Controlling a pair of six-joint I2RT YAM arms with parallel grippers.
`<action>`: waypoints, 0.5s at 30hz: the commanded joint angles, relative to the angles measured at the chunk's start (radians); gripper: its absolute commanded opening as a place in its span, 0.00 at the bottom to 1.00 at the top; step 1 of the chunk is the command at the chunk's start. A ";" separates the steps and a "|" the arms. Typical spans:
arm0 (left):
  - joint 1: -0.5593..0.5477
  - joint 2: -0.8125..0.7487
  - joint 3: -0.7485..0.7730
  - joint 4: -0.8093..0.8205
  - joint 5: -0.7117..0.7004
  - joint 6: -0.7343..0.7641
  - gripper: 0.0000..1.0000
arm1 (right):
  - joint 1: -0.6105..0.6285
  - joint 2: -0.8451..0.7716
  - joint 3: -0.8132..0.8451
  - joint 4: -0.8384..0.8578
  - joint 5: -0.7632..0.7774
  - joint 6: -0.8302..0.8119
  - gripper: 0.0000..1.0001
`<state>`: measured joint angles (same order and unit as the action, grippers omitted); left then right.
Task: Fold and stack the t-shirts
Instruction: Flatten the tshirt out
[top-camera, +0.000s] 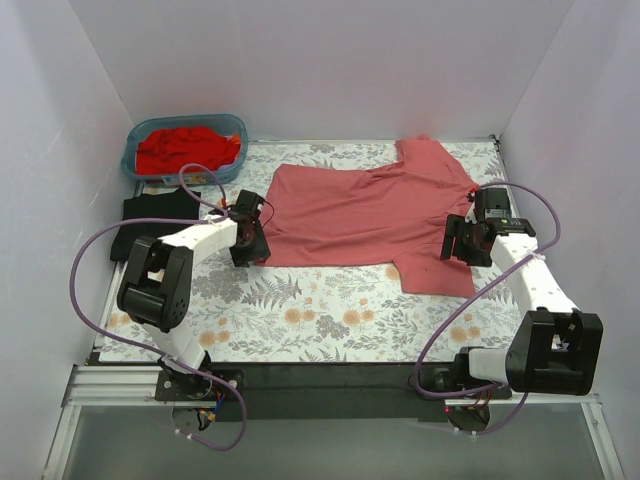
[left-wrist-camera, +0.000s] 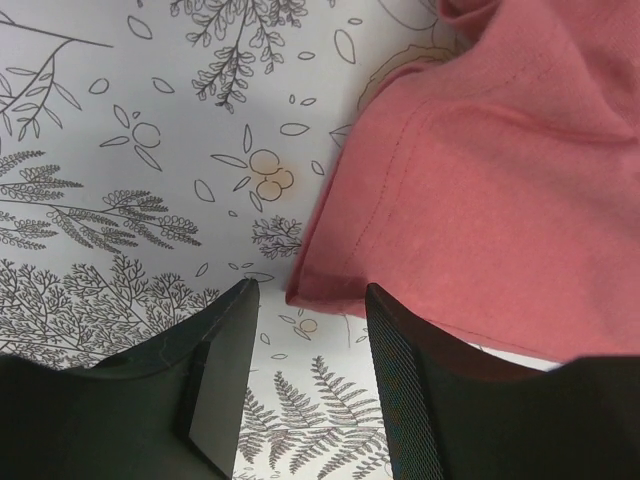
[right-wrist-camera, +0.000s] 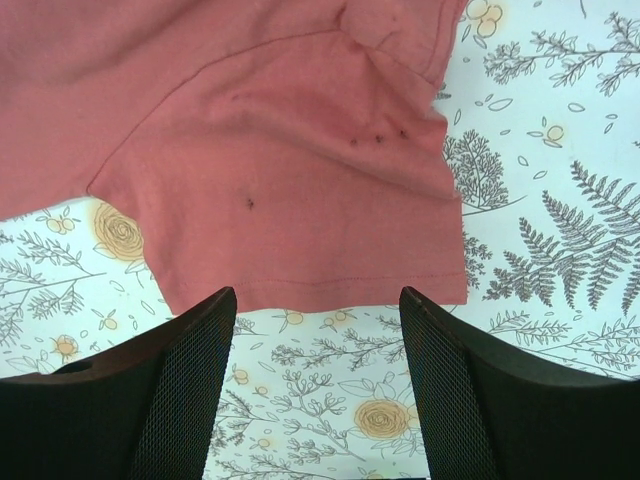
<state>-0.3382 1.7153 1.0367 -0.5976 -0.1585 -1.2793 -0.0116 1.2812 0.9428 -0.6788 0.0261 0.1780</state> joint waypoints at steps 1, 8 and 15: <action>-0.018 0.012 0.036 0.002 -0.061 -0.003 0.46 | -0.001 -0.026 -0.029 -0.002 -0.005 -0.015 0.73; -0.042 0.026 0.000 -0.010 -0.073 -0.015 0.15 | -0.001 -0.049 -0.059 -0.016 0.081 0.005 0.70; -0.044 -0.080 -0.085 0.025 -0.095 0.012 0.00 | -0.068 -0.036 -0.065 -0.056 0.146 0.035 0.72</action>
<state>-0.3771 1.6913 0.9958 -0.5632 -0.2256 -1.2846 -0.0399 1.2556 0.8841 -0.7082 0.1268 0.1879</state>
